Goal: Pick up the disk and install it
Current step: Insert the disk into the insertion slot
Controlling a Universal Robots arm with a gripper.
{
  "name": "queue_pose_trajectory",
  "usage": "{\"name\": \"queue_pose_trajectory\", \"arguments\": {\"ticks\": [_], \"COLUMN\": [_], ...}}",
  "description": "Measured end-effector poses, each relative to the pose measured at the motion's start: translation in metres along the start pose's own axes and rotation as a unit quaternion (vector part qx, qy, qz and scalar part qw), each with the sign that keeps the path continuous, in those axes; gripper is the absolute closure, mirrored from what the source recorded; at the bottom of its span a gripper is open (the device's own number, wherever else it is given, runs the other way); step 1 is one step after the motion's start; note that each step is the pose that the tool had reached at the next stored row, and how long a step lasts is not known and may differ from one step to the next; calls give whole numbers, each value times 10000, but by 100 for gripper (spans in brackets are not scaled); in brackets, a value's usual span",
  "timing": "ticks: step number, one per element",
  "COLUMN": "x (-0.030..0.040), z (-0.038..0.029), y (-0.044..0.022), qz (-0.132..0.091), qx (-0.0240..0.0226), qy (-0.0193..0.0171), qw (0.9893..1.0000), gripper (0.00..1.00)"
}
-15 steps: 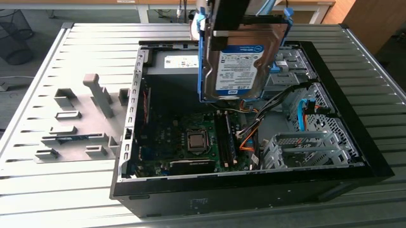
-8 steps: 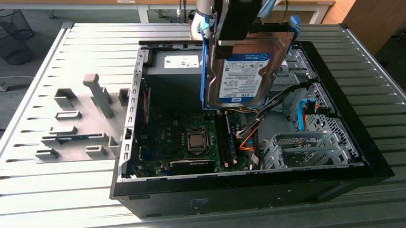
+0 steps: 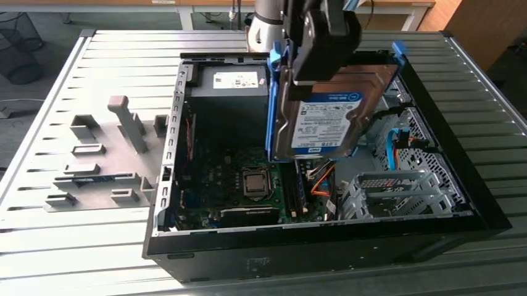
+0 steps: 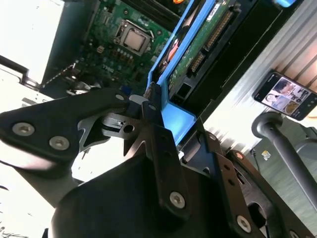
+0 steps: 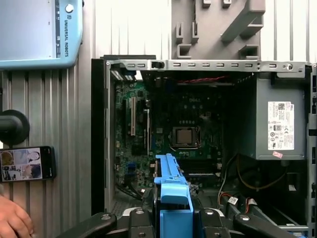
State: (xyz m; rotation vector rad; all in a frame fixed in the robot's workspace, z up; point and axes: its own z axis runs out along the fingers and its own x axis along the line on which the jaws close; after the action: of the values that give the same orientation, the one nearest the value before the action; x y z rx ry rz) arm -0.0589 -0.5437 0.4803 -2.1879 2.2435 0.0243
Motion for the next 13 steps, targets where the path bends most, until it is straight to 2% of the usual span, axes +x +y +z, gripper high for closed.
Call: {"name": "queue_pose_trajectory", "arguments": {"ticks": [3,13], "x": [28,70], "z": [10,52], "y": [-94,-471], "qz": [0,0], "qx": [0,-3], "qy": [-1,1], "qw": [10000,10000], "gripper": [63,63]}}
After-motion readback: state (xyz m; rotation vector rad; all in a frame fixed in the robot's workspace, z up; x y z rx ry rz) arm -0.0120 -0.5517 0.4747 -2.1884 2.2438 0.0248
